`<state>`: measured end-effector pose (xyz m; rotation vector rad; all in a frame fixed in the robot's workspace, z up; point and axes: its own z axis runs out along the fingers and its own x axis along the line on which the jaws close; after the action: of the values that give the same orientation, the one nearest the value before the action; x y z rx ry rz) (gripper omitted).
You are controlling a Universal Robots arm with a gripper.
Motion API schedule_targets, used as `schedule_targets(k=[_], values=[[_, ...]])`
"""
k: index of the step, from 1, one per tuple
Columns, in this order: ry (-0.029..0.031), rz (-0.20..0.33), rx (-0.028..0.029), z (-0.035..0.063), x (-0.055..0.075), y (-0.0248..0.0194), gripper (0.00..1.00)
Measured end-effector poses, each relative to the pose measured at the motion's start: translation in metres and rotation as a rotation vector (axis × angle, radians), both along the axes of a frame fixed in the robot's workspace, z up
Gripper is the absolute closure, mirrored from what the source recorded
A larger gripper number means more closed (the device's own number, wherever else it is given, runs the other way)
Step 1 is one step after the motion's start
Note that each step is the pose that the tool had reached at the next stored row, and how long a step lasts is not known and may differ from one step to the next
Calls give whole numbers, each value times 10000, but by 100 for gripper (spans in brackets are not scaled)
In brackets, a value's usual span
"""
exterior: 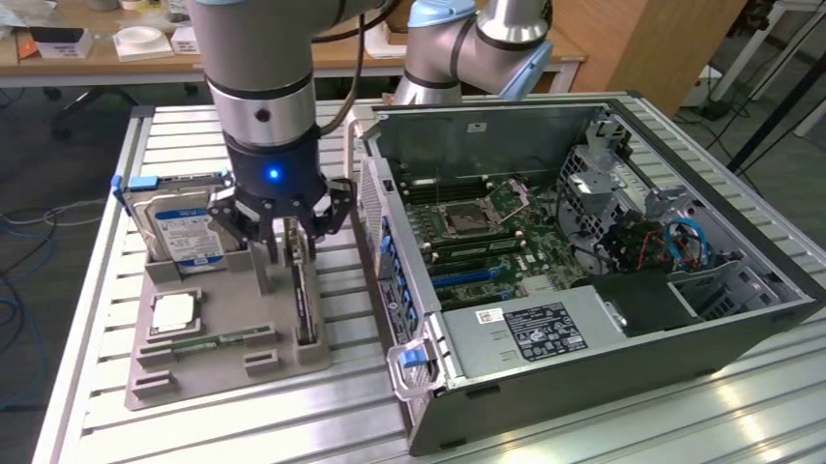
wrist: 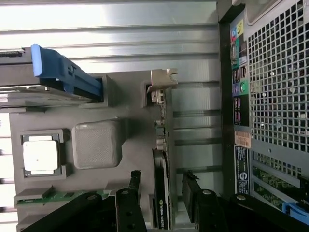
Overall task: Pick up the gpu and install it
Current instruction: 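Pick up the gpu and move the gpu toward the slot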
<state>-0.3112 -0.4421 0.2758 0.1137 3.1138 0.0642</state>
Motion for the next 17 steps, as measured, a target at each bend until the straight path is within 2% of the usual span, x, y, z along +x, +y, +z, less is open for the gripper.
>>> schedule_targets(k=[8,17], values=[[0,24,-8,-125,1,-10,53],[2,55,-36,-223,0,-77,53]])
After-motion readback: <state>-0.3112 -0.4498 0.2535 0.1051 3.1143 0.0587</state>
